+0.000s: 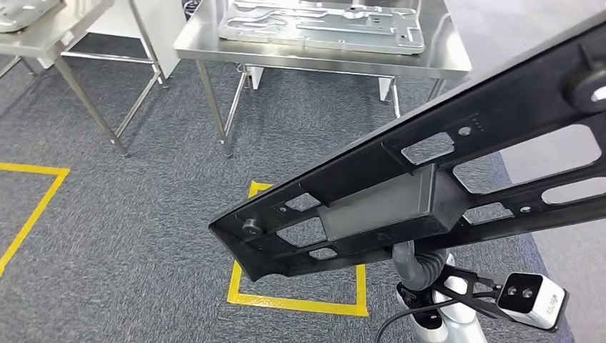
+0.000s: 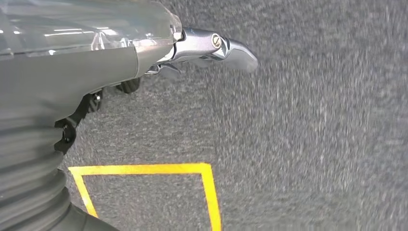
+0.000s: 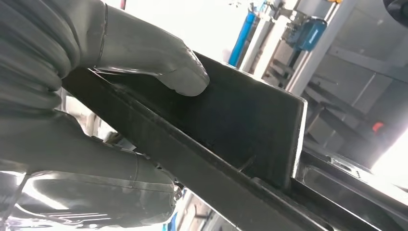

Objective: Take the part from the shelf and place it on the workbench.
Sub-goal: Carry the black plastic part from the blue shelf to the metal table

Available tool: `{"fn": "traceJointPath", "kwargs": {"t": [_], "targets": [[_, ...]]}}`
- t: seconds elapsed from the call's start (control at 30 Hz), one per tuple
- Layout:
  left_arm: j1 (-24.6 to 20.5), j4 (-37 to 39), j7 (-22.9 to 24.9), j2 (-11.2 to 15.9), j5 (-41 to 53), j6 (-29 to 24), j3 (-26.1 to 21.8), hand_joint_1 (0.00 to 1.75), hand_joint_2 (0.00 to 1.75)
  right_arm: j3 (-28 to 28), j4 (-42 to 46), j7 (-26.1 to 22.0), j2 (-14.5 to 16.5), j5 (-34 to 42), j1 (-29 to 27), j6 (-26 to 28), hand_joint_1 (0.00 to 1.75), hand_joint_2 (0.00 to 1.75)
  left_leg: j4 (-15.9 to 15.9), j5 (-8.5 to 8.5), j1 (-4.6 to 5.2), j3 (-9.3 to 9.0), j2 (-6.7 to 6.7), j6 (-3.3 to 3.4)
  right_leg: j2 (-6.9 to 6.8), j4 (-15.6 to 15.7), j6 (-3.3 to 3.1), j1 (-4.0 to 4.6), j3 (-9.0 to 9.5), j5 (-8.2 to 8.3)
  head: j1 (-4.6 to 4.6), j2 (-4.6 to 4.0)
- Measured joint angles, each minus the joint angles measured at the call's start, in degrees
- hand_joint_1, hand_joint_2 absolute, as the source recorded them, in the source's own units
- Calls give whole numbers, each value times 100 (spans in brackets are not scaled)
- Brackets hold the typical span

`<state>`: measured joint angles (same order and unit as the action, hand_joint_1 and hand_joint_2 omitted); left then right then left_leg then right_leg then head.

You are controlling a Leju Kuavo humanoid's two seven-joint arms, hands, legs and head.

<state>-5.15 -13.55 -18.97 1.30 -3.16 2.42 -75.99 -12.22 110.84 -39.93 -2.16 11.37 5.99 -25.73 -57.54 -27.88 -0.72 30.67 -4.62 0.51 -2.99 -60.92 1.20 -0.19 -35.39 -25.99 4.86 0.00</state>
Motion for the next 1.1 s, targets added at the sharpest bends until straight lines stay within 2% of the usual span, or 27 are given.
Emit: {"fn": "traceJointPath", "kwargs": {"t": [0.03, 0.07, 0.13, 0.2, 0.27, 0.3, 0.33, 0.37, 0.4, 0.47, 0.53, 0.63, 0.7, 0.73, 0.8, 0.83, 0.87, 0.9, 0.93, 0.97, 1.0, 1.03, 1.1], "targets": [[-1, 0, 0, 0, 0, 2, -2, 0, 175, -2, 0, -1, 0, -1, 3, 0, 175, 175, -1, -19, 14, -19, -50, -29, -74, 198, -37, 27, 100, 41, 0, 0], [-3, 0, 0, 0, 0, 6, -3, 0, 175, -4, 0, -1, 0, -1, 5, 0, 175, 175, -1, -37, 27, -36, -104, -59, -88, 269, -68, 51, 126, 33, 0, 0], [-19, 0, 0, 1, -1, 15, -5, 0, 175, -7, 0, -1, -1, 3, 0, -1, 175, 175, -2, -75, 27, -72, -192, -118, 54, 288, -126, 43, 127, 46, 0, 0], [-30, 1, 1, 1, 2, 34, -7, 0, 175, -12, -2, -1, 2, 5, 4, -2, 175, 175, -202, -233, 8, -18, -13, -176, 180, 329, -190, 7, 152, 67, 1, 0], [-11, 2, 2, 3, 8, 55, -14, 0, 175, -28, -13, -1, 20, -7, 10, 1, 175, 175, -829, -569, -7, 269, 280, -212, 283, 344, -242, -7, 162, 75, 1, 0], [4, 2, 2, 5, 10, 61, -19, 0, 175, -36, -21, -1, 32, -25, 6, 6, 175, 175, -1218, -724, -8, 469, 351, -222, 335, 341, -258, -3, 161, 73, 2, 0], [15, 2, 2, 7, 8, 69, -23, 0, 175, -43, -31, -1, 41, -49, -1, 13, 175, 175, -1507, -794, -9, 631, 386, -231, 387, 336, -266, -1, 163, 70, 2, 0], [22, 2, 2, 8, 6, 75, -26, 0, 175, -45, -37, -1, 45, -76, -6, 21, 175, 175, -1611, -751, -10, 716, 403, -235, 438, 330, -265, 0, 167, 64, 2, 0], [24, 2, 2, 9, 5, 85, -27, 0, 175, -46, -40, -1, 48, -100, -9, 28, 175, 175, -1490, -598, -13, 698, 407, -234, 482, 321, -259, -1, 175, 56, 2, 0], [20, 2, 2, 24, 5, 109, -27, 0, 175, -46, -40, -1, 48, -120, -11, 37, 175, 175, -785, -168, -23, 430, 419, -214, 541, 291, -225, -4, 196, 23, 2, 0], [9, 2, 2, 41, 8, 129, -27, 0, 175, -45, -39, -1, 48, -121, -11, 50, 175, 175, -229, 40, -11, 203, 448, -154, 575, 245, -168, 11, 187, -10, 1, 0], [-2, 2, 2, 44, 7, 145, -27, 0, 175, -38, -30, -1, 48, -121, -22, 82, 175, 175, -104, 56, 6, 165, 456, -38, 591, 237, -76, 18, 162, -17, 1, 0], [-9, 2, 2, 44, 4, 157, -26, 0, 175, -11, 1, -1, 48, -121, -44, 89, 175, 175, -67, 80, -8, 148, 437, 34, 516, 105, -13, 11, 113, -115, 1, 0], [-9, 2, 2, 45, 2, 163, -25, 0, 175, 9, 20, -1, 48, -122, -56, 88, 175, 175, -51, 88, -17, 140, 425, 64, 459, -122, 17, 4, 10, -250, 1, 0], [-7, 2, 2, 47, 1, 167, -25, 0, 175, 51, 44, -1, 47, -123, -90, 84, 175, 175, -49, 80, -14, 137, 403, 97, 373, -848, 63, -14, -352, -595, 0, 0], [-6, 2, 2, 47, 1, 167, -24, 0, 175, 70, 48, -1, 47, -123, -117, 84, 175, 175, -51, 74, -12, 135, 393, 101, 358, -1184, 77, -22, -530, -707, -1, 0], [-5, 2, 2, 46, 1, 167, -22, 0, 175, 90, 50, -1, 46, -123, -144, 83, 175, 175, -52, 66, -11, 129, 386, 101, 352, -1351, 84, -28, -629, -712, -1, 0], [-6, 2, 2, 46, 1, 168, -20, 0, 175, 111, 55, -1, 46, -123, -167, 83, 175, 175, -53, 57, -11, 117, 382, 95, 345, -1301, 81, -32, -620, -605, -1, 0], [-7, 2, 2, 45, 1, 169, -15, 0, 175, 134, 68, -1, 46, -124, -181, 83, 175, 175, -53, 44, -11, 97, 380, 84, 335, -1013, 67, -34, -488, -405, -1, 0], [-9, 2, 2, 45, 1, 171, -10, 0, 175, 157, 86, -1, 46, -125, -189, 83, 175, 175, -52, 27, -10, 74, 379, 69, 315, -597, 42, -31, -291, -192, -1, 0], [-11, 2, 2, 45, 1, 174, -5, 0, 175, 176, 106, -1, 46, -126, -191, 83, 175, 175, -57, 6, 0, 56, 379, 45, 292, -206, 12, -14, -100, -48, -1, 0], [-13, 2, 2, 46, 1, 176, -1, 0, 175, 188, 125, -1, 47, -126, -195, 83, 175, 175, -57, -13, 7, 44, 378, 19, 277, 78, -21, 4, 36, 31, 0, 0], [-15, 2, 2, 49, 1, 178, 5, 0, 175, 203, 145, -1, 46, -127, -207, 83, 175, 175, -49, -44, 19, 29, 366, -45, 281, 236, -78, 43, 107, 6, 1, 0]]}}
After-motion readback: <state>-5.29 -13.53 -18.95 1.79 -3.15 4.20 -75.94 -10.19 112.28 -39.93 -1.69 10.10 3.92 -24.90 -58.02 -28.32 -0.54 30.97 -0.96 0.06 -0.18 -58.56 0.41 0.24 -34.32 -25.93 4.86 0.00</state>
